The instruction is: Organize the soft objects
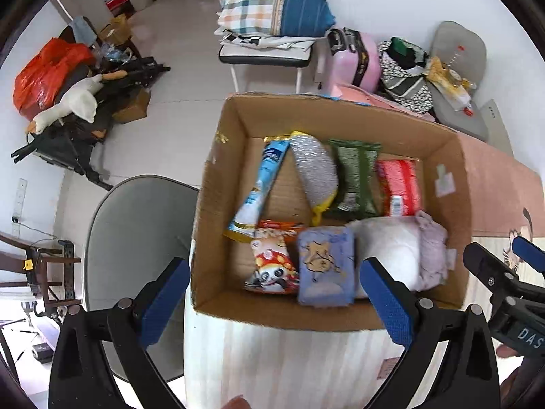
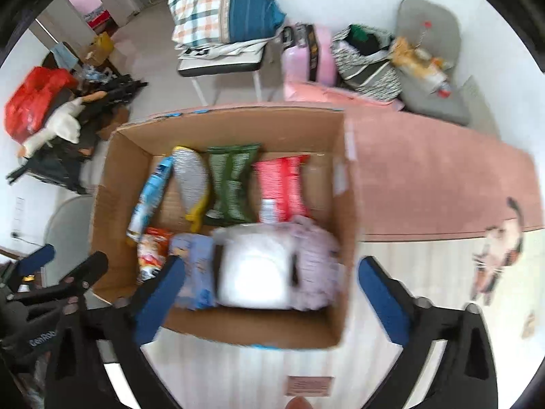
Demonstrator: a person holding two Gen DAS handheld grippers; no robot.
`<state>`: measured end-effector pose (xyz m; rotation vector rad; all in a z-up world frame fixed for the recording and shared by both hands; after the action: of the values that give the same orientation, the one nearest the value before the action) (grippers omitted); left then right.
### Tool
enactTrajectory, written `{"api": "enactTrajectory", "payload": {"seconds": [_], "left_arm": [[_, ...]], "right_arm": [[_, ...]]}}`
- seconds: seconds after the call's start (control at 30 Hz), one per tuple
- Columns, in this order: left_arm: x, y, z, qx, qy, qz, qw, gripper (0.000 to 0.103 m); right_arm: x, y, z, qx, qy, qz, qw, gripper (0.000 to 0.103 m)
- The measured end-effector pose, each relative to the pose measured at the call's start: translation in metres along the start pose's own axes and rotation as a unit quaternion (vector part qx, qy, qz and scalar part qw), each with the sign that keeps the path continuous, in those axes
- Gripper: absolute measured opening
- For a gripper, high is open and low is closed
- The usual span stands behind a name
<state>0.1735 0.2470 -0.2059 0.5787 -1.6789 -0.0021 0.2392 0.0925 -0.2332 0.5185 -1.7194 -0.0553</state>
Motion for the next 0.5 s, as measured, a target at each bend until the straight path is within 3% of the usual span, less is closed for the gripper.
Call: {"api": "enactTrajectory", "payload": {"seconds": [0.3,0.5], "left_arm": [[0.053,0.003,0.017,0.003,-0.036,0.015,0.9993,0.102],[0.121,0.021,0.044,0.015,-0.083,0.022,0.9962,0.102]], "right_arm": [[0.066,-0.013,0.032,-0.010,-0.036,0.020,0.999,0.103],[0.152,0.000,0.064,0.010,-0.090,0.024,0.996,0.103]]}}
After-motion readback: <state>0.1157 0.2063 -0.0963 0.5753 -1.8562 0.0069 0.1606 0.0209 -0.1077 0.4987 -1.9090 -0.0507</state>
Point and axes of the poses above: each gripper's, at about its wrist camera, not at the fingertips, and x roughly against the way its jaws point, y to its left, z to its underside, the point moved 1 cm from there along -x, roughly the way its jaws point, and after that the axes turned 15 degrees about -z, right-handed, at the moved point
